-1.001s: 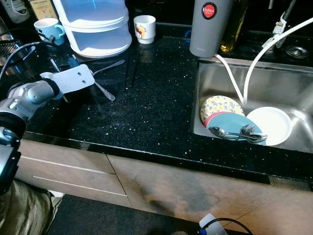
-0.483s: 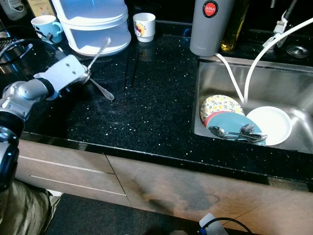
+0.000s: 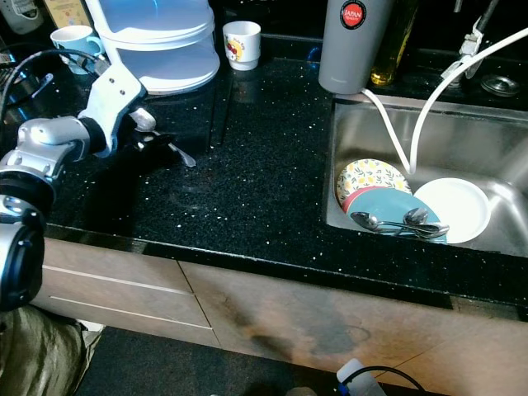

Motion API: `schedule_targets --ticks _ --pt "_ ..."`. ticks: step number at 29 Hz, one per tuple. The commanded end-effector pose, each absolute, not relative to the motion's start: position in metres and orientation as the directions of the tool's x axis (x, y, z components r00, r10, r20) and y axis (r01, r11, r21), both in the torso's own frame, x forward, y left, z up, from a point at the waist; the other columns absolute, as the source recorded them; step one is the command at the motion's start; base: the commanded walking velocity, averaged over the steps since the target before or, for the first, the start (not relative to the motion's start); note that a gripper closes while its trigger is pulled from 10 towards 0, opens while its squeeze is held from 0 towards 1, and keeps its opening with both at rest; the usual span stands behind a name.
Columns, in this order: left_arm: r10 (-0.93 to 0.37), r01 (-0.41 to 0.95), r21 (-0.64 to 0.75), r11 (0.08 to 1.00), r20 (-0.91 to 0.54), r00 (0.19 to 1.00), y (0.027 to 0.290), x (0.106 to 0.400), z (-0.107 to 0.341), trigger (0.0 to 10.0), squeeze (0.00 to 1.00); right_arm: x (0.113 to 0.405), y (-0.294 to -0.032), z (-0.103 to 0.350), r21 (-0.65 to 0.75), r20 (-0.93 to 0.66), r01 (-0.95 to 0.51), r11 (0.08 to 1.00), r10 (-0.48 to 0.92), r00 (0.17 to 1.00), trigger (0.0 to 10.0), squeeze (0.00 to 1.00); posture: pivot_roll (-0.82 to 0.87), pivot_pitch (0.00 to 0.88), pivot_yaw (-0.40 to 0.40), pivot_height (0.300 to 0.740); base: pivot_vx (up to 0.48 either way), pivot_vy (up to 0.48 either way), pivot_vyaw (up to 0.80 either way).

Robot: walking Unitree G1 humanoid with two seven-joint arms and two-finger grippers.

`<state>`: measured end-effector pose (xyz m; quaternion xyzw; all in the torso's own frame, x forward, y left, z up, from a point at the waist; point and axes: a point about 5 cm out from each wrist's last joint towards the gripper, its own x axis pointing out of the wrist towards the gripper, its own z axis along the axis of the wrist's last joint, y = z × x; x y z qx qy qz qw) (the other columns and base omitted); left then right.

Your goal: Kitchen organization

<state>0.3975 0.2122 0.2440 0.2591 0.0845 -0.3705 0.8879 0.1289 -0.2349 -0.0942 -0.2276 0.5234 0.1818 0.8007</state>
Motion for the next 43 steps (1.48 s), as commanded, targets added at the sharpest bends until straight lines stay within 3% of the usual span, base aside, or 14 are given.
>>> schedule_targets --ticks 1,2,3,7,19,29,36,41,42,43 --pt "-0.643 0.743 0.381 0.550 -0.375 0.668 0.205 0.397 0.242 10.0 1.00 0.127 -0.236 -0.095 -0.171 -0.925 -0.537 0.826 0.053 0.376 10.0 0.00 -0.10 0.119 -0.014 0.740 0.000 0.000 0.00" --pt "-0.627 0.749 0.377 0.544 -0.410 0.662 0.206 0.396 0.237 10.0 1.00 0.127 -0.236 -0.095 -0.171 -0.925 -0.537 0.826 0.053 0.376 10.0 0.00 -0.10 0.119 -0.013 0.740 0.000 0.000 0.00" --pt "-0.576 0.728 0.398 0.558 -0.446 0.685 0.211 0.397 0.231 10.0 0.00 0.127 -0.235 -0.095 -0.170 -0.925 -0.536 0.827 0.054 0.377 10.0 0.00 -0.10 0.119 -0.011 0.740 0.000 0.000 0.00" --pt "-0.419 0.641 0.451 0.620 -0.501 0.758 0.230 0.396 0.215 10.0 0.00 0.128 -0.234 -0.095 -0.169 -0.924 -0.535 0.828 0.055 0.378 10.0 0.00 -0.10 0.116 -0.010 0.740 0.000 0.000 0.00" --pt "-0.451 0.647 0.409 0.643 -0.482 0.752 0.237 0.394 0.230 10.0 0.00 0.127 -0.233 -0.095 -0.167 -0.926 -0.540 0.825 0.057 0.372 10.0 0.00 -0.08 0.109 -0.011 0.740 0.000 0.000 0.00" --pt "-0.560 0.709 0.395 0.584 -0.436 0.704 0.232 0.393 0.258 10.0 0.00 0.127 -0.233 -0.095 -0.164 -0.928 -0.544 0.823 0.058 0.368 10.0 0.00 -0.08 0.099 -0.010 0.740 0.000 0.000 0.00" --pt "-0.653 0.780 0.404 0.479 -0.430 0.623 0.234 0.385 0.282 10.0 0.00 0.128 -0.232 -0.095 -0.163 -0.928 -0.546 0.822 0.060 0.367 10.0 0.00 -0.08 0.097 -0.008 0.740 0.000 0.000 0.00" --pt "-0.602 0.793 0.451 0.411 -0.519 0.607 0.246 0.379 0.279 10.0 0.00 0.129 -0.232 -0.095 -0.162 -0.928 -0.545 0.822 0.060 0.367 10.0 0.00 -0.07 0.098 -0.005 0.740 0.000 0.000 0.00" --pt "-0.477 0.779 0.492 0.390 -0.616 0.627 0.264 0.375 0.273 10.0 0.00 0.129 -0.231 -0.095 -0.162 -0.928 -0.545 0.822 0.061 0.368 10.0 0.00 -0.07 0.102 -0.003 0.740 0.000 0.000 0.00" --pt "-0.477 0.779 0.492 0.390 -0.616 0.627 0.264 0.375 0.273 10.0 0.00 0.129 -0.231 -0.095 -0.162 -0.928 -0.545 0.822 0.061 0.368 10.0 0.00 -0.07 0.102 -0.003 0.740 0.000 0.000 0.00"
